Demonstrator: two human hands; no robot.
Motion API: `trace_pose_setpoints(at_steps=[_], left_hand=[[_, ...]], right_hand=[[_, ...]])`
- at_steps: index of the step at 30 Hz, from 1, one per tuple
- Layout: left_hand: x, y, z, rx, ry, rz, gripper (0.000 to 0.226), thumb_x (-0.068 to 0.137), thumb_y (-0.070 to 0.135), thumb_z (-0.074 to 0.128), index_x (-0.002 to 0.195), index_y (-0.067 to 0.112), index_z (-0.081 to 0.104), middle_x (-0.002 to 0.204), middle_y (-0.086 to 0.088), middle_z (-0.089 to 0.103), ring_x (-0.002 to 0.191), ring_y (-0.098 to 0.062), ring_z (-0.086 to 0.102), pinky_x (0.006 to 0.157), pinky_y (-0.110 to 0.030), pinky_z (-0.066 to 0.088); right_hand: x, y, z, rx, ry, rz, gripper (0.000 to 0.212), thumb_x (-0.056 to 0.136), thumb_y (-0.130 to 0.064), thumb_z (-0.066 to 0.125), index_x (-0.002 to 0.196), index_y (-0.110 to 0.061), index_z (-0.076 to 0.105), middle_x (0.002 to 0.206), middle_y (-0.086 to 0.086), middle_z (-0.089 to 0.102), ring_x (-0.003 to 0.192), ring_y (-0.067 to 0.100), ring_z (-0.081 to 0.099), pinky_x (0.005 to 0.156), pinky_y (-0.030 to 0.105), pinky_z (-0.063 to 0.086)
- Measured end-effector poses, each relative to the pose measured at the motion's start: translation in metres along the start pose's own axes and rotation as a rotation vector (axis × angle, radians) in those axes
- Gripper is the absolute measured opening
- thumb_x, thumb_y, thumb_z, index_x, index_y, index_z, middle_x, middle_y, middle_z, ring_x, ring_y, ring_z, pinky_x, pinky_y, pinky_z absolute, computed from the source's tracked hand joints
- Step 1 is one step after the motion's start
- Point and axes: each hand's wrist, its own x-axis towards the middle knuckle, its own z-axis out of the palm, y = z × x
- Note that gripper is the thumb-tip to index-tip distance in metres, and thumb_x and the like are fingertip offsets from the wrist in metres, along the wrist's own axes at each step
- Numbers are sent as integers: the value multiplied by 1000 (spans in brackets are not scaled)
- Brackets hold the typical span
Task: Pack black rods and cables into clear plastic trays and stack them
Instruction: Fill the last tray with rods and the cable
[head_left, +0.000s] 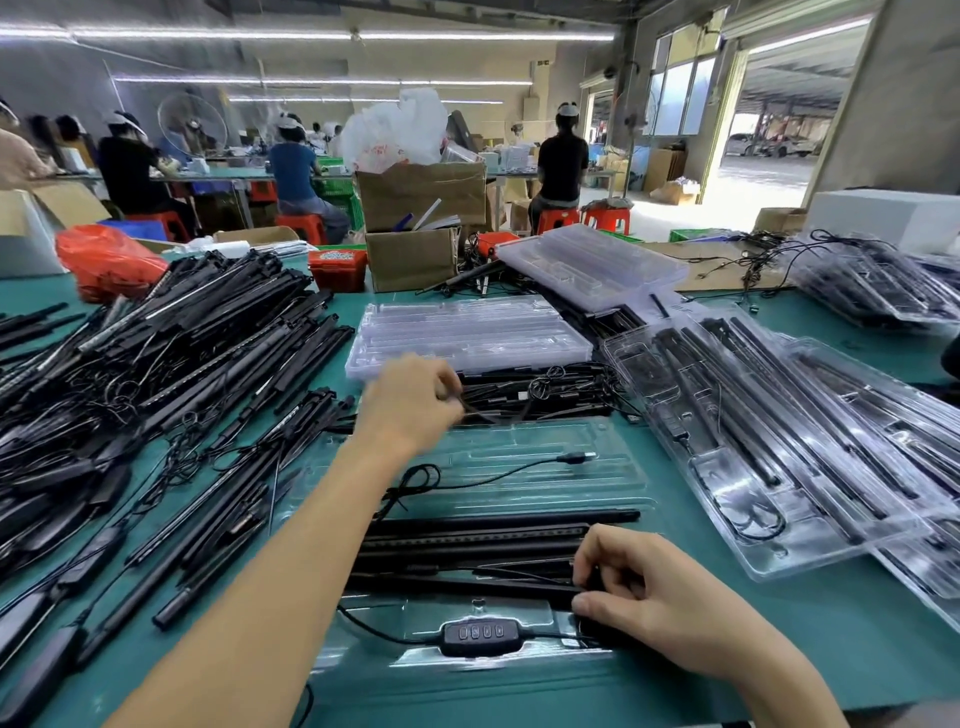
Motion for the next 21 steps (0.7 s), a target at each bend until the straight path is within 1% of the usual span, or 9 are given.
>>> trace_pose_setpoints(at_steps=[2, 4, 6, 8, 11, 14, 16, 18, 21], left_hand=[[4, -5, -5, 140, 318, -121, 50, 94, 25, 58, 142, 21, 44, 137, -12, 43, 123, -32, 39, 95, -44, 36], [1, -4, -4, 119, 358, -158, 64, 96, 29, 54, 152, 20, 24, 144, -14, 30, 125, -35, 29, 98, -49, 31], [-5, -3, 3, 162, 235, -59, 50, 95, 37, 55, 142, 24, 42, 132, -9, 48, 120, -31, 38, 95, -46, 35], [-12, -5, 8, 149, -78, -8, 35, 91, 50, 61, 119, 29, 59, 117, 0, 59, 120, -27, 45, 100, -45, 39], [-22, -11, 14, 110, -523, 35, 32, 83, 57, 72, 103, 33, 64, 114, 5, 58, 119, -19, 49, 106, -45, 39], [-27, -19, 17, -15, -463, 130, 13, 84, 41, 77, 86, 34, 66, 107, 7, 58, 114, -14, 46, 100, -38, 42], [-27, -22, 15, -30, -401, 190, 15, 86, 36, 76, 77, 37, 64, 99, 13, 58, 102, -9, 50, 88, -31, 44], [-28, -28, 12, -6, -404, 180, 15, 84, 35, 77, 78, 35, 63, 93, 17, 60, 88, -4, 58, 73, -22, 44], [-29, -37, 9, 17, -439, 159, 17, 83, 33, 79, 80, 33, 62, 88, 13, 64, 80, -3, 60, 70, -21, 44]], right_hand=[[0, 1, 1, 2, 3, 1, 16, 86, -34, 75, 88, -35, 59, 58, -9, 43, 57, 5, 37, 57, 19, 31], [-1, 1, 2, 3, 8, 3, 15, 86, -34, 74, 88, -34, 59, 58, -9, 44, 57, 5, 37, 57, 19, 31], [-1, 0, 1, -4, 8, -1, 15, 86, -34, 75, 87, -33, 59, 58, -9, 44, 57, 5, 37, 56, 19, 31], [0, -1, 0, -9, 3, 1, 15, 86, -33, 75, 86, -31, 60, 58, -8, 44, 56, 5, 37, 57, 20, 31], [1, -2, -1, -2, 0, -2, 15, 86, -29, 75, 87, -28, 61, 57, -8, 44, 56, 5, 37, 57, 21, 32], [1, -3, 0, 20, 12, 1, 16, 85, -27, 77, 86, -26, 61, 56, -8, 45, 55, 4, 37, 57, 21, 32], [0, -3, 1, 25, 26, 4, 16, 84, -25, 77, 85, -24, 61, 54, -8, 45, 54, 4, 37, 56, 20, 32], [1, -3, 2, 29, 37, 6, 17, 84, -23, 78, 84, -23, 61, 54, -8, 45, 54, 4, 37, 57, 19, 33], [0, -3, 2, 37, 40, 10, 17, 84, -23, 78, 84, -23, 61, 54, -7, 45, 54, 4, 37, 57, 19, 33]])
